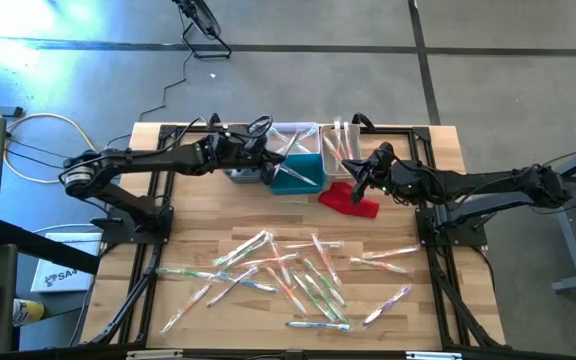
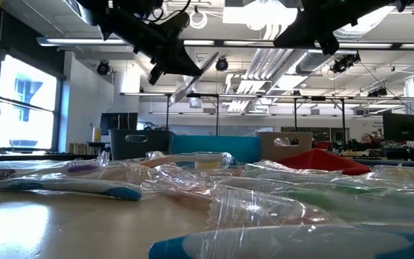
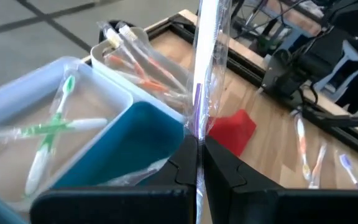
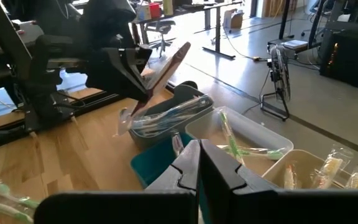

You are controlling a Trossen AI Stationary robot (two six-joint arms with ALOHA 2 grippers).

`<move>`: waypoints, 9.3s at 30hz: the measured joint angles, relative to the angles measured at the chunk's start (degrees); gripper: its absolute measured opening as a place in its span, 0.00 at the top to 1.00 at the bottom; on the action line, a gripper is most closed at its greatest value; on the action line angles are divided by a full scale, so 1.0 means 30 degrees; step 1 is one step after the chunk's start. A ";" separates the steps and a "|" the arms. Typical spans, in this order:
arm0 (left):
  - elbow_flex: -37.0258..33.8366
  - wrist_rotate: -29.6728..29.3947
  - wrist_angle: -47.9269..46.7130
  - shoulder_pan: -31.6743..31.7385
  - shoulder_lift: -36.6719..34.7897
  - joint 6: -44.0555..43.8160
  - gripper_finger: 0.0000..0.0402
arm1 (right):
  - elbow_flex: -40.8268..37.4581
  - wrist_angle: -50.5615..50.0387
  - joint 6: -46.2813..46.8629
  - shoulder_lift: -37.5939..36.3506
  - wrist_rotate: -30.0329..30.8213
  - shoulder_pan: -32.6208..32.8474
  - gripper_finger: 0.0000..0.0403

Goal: Pick & Place Toothbrushes
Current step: Put the top left purple toothbrush into the blue bin, then put the green toothbrush into the transparent bin

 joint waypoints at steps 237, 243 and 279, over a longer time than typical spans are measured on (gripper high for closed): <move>0.0517 -0.5399 -1.2973 -1.2254 0.4616 -1.2154 0.73 | 0.0000 -0.2753 0.0000 0.0004 -0.0146 -0.0221 0.99; 0.0517 -0.5015 -1.3077 -1.2131 0.4647 -1.2155 0.73 | -0.0001 -0.2761 0.0022 0.0006 -0.0146 -0.0220 0.99; 0.0564 -0.2311 -1.2495 -1.0367 0.6532 -1.1070 0.73 | 0.0000 -0.2859 0.0071 0.0002 -0.0146 -0.0224 0.99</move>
